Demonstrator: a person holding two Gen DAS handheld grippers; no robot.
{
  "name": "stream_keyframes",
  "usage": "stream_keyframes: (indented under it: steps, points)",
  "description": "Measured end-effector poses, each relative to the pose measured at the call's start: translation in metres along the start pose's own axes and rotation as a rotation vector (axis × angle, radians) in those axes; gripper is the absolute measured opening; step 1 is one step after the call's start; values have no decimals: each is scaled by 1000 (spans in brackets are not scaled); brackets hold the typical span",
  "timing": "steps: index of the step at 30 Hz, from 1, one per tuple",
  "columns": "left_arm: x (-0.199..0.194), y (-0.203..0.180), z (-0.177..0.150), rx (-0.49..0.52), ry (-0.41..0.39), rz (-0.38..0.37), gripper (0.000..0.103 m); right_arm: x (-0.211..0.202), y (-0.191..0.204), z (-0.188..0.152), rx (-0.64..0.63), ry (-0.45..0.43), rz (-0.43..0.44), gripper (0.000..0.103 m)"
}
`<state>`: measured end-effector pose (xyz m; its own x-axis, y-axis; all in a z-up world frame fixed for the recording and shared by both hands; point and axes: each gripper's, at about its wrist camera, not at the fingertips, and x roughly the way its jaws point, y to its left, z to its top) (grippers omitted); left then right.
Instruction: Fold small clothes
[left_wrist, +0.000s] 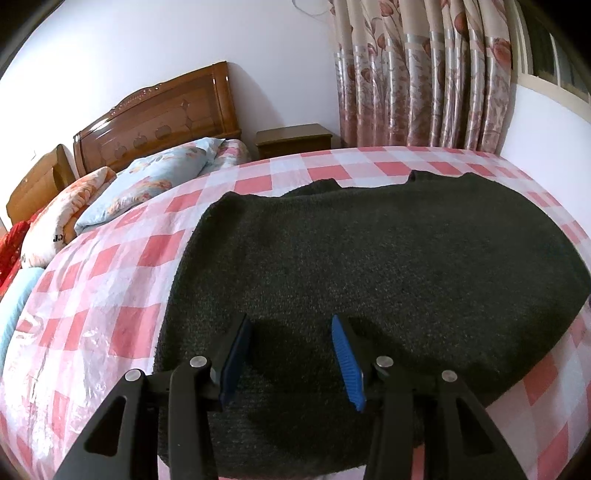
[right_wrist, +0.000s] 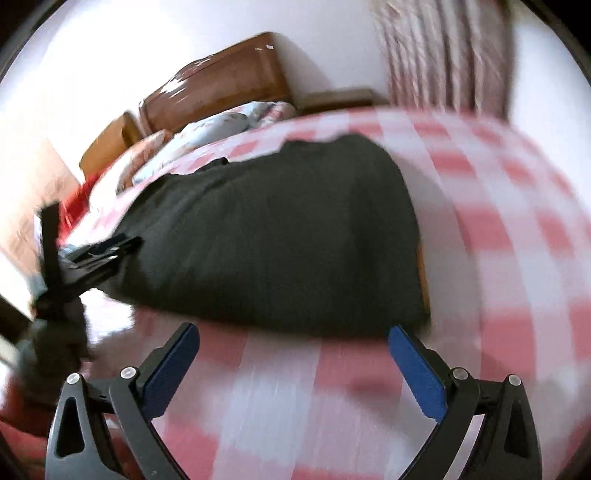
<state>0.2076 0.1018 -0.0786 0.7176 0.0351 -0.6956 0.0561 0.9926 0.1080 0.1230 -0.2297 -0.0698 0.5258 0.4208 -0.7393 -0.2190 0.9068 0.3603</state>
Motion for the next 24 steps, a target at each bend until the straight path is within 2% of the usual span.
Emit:
stream_keyframes:
  steps: [4, 5, 8, 11, 14, 15, 19, 23, 24]
  points:
    - [3, -1, 0, -21, -15, -2, 47, 5, -17, -17, 139, 22, -3, 103]
    - [3, -1, 0, -20, -16, -2, 47, 4, -19, -17, 160, -19, 1, 103]
    - [3, 3, -1, -31, -18, -22, 47, 13, -24, -7, 205, -70, 17, 103]
    - [3, 7, -2, -47, -17, -45, 47, 25, -32, 9, 296, -131, 87, 103]
    - [2, 7, -2, -44, -18, -48, 47, 37, -55, 25, 501, -202, 196, 103]
    - [2, 7, -2, -44, -19, -48, 47, 40, -57, 32, 535, -202, 193, 103]
    - [2, 7, -2, -46, -18, -49, 47, 58, -48, 48, 518, -140, 242, 103]
    - [2, 4, -2, -43, -18, -44, 47, 69, -39, 53, 496, -149, 232, 103]
    - [1, 4, -2, -43, -18, -44, 47, 72, -40, 55, 497, -146, 225, 49]
